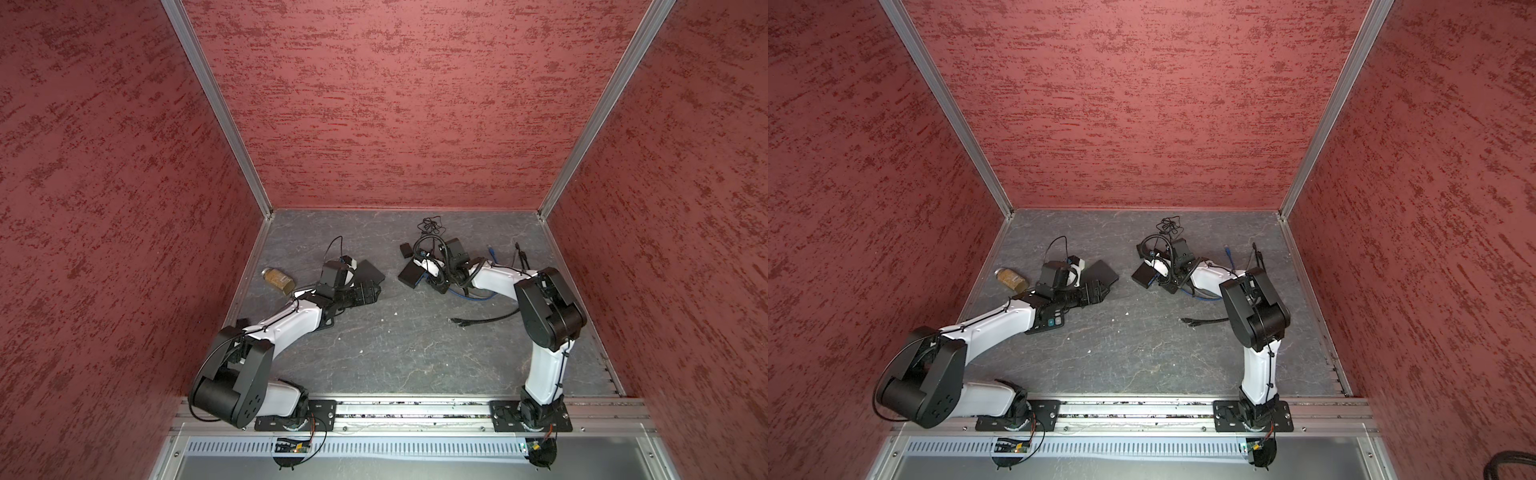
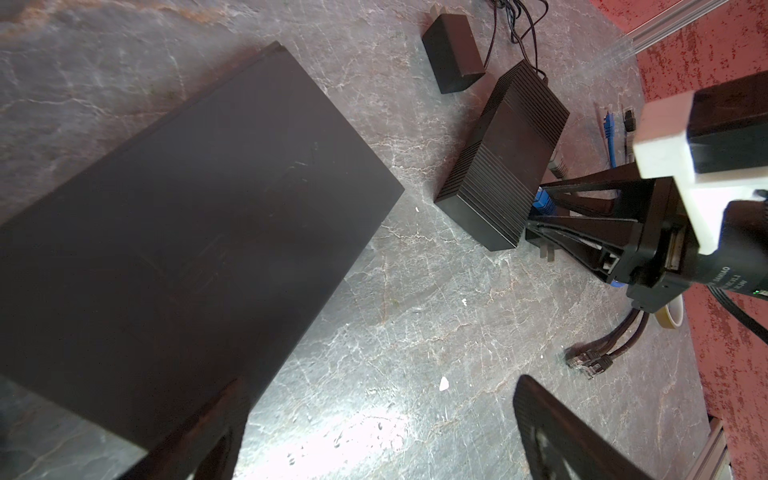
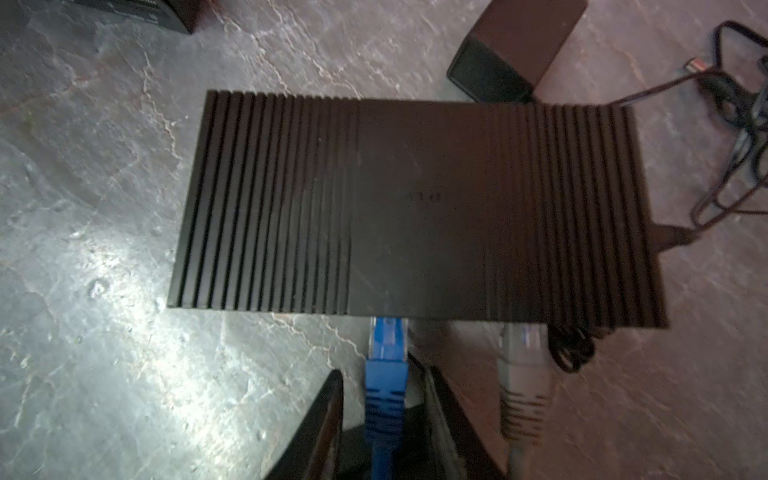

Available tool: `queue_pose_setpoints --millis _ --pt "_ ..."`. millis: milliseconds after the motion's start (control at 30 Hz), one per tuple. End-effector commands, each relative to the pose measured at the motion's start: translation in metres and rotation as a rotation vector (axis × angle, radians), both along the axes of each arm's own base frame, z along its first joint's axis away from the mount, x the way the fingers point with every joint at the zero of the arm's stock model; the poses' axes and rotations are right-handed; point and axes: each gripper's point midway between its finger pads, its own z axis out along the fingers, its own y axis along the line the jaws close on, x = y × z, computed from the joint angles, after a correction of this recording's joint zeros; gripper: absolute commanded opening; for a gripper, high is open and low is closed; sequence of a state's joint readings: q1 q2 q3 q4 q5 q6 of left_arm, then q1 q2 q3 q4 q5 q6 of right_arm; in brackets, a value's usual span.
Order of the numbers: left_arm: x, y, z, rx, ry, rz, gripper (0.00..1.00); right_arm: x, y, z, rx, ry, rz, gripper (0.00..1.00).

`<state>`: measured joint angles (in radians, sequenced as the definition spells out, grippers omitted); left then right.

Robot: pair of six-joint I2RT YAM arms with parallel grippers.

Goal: Insert the plug into the switch port

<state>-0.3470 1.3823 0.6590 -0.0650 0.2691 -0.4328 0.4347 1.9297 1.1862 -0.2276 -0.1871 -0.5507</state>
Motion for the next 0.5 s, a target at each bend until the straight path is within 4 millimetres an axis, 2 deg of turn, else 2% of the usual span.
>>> queue_pose_setpoints --millis 0,300,467 --pt "0.000 0.002 -0.002 -0.003 -0.007 -0.006 1.00 0.004 -0.001 0.017 0.010 -0.031 0.007 0.37" --pt "0.000 0.003 -0.003 -0.009 -0.004 -0.002 1.00 0.027 0.018 0.032 0.094 -0.061 0.008 0.41" --pt "-0.001 0.006 -0.006 -0.005 0.002 0.006 1.00 0.034 0.020 0.037 0.107 -0.071 0.016 0.45"
